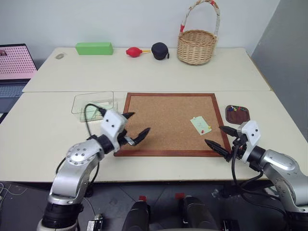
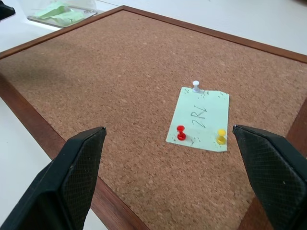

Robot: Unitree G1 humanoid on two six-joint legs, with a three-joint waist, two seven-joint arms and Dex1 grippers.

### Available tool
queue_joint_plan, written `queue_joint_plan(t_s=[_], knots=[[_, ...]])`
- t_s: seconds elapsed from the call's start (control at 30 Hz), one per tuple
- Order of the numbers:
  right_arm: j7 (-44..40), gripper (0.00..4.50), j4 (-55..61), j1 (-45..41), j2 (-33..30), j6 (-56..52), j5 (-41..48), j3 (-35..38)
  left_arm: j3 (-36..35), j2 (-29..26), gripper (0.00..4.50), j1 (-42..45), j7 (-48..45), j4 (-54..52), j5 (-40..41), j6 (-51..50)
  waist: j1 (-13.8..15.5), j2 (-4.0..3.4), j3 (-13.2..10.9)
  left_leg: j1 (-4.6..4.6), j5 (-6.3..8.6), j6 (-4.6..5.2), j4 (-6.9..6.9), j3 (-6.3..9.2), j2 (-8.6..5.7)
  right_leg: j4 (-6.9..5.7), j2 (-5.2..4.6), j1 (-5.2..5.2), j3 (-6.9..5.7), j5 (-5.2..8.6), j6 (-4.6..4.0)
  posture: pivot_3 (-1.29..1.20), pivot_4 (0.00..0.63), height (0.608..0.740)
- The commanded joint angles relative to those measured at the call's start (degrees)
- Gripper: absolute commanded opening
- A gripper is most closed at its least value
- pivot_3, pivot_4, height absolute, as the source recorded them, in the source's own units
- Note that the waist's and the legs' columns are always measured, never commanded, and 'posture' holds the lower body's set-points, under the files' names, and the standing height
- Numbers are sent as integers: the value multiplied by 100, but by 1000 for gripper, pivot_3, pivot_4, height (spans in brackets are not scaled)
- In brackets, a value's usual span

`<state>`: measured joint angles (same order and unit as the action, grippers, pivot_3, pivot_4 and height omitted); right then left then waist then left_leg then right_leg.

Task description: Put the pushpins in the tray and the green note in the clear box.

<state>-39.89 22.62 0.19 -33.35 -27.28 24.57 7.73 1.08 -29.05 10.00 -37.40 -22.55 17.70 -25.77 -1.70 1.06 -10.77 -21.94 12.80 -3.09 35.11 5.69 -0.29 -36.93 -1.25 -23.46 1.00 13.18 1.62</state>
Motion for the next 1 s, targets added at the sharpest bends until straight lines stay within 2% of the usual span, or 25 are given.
queue_joint_plan(t_s=[0.03, 0.33, 0.77, 1.0], knots=[[17, 4500, 357, -13, -63, -51, 121, 67, 277, -28, 4068, 303, -326, 195, 43, 51, -11, 0, 0, 1, 0, 0, 0, -1, 1, 0, 0, 0, 1, 0, 0, 0, 150, 740], [107, 4500, 547, 0, -29, -159, 118, -23, 759, 132, 2402, 914, -828, 1036, -69, 372, -1, 0, 0, 0, 0, 0, 0, 2, 1, -2, 3, -1, -2, -2, 4, 0, 150, 740], [162, 4500, 511, -466, -11, -265, 109, -351, 1218, 836, 62, 1663, -1236, 2855, -488, 1284, -14, 0, 0, 1, 0, 0, 3, 3, 1, -3, 4, 1, -2, -11, 19, 0, 150, 740], [277, 4500, -32, -1140, 11, -358, -144, -625, 1396, 1058, 13, 1689, -1330, 3837, -812, 1756, -15, 0, 0, 0, 0, 0, 4, 4, 0, -4, 4, 1, -2, -12, 20, 0, 150, 740]])
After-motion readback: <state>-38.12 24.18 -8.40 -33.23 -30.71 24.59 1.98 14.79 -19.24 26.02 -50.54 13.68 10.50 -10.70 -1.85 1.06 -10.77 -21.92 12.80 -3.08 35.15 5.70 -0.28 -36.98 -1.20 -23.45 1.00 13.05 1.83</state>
